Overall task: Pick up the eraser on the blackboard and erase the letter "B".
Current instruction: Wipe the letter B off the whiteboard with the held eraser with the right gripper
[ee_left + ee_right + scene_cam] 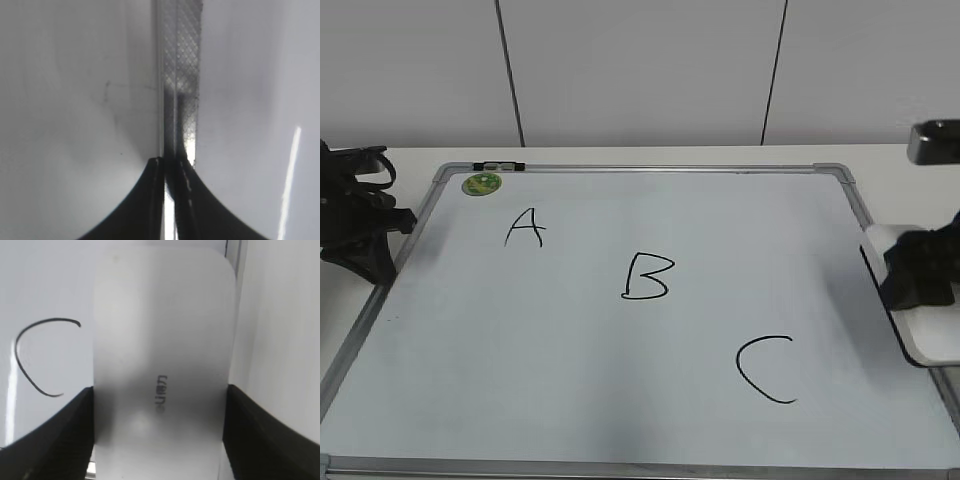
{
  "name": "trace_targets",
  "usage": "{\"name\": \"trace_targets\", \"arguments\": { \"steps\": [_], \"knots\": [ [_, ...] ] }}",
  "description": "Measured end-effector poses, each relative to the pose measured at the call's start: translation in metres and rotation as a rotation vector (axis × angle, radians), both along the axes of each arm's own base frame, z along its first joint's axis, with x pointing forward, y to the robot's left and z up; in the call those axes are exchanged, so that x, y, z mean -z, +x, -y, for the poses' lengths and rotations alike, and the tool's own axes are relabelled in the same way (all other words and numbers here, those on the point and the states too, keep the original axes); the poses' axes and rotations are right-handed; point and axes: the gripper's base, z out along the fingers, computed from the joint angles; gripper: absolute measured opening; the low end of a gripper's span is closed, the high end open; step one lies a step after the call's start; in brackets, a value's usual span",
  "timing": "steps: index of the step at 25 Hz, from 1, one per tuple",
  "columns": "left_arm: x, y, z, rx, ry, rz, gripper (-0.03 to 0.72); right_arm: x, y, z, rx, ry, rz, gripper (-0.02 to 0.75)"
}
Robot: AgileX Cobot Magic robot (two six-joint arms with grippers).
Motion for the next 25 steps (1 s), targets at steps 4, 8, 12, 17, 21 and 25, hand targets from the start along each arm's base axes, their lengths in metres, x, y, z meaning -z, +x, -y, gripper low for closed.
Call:
{"name": "trace_targets", "arguments": {
  "steps": [4,8,12,17,21,25],
  "knots": [
    [0.0,0.0,0.0,-0.001,-0.002,0.0,0.011,-0.026,0.013,-0.008,-0.041,0.036,0.026,0.547],
    [0.0,0.0,0.0,-0.001,-0.002,0.0,0.011,-0.035,0.026,-0.026,-0.106,0.04,-0.002,0.547],
    [0.0,0.0,0.0,-0.001,-0.002,0.0,0.011,-0.036,0.042,-0.054,-0.184,0.036,-0.033,0.547],
    [0.0,0.0,0.0,-0.002,-0.003,-0.002,0.011,-0.025,0.067,-0.095,-0.28,0.019,-0.088,0.547],
    [0.0,0.0,0.0,-0.001,-0.003,-0.004,0.011,-0.014,0.091,-0.124,-0.33,0.003,-0.11,0.547],
    [0.0,0.0,0.0,-0.001,-0.004,-0.006,0.011,-0.003,0.116,-0.141,-0.353,-0.011,-0.11,0.547]
  ]
}}
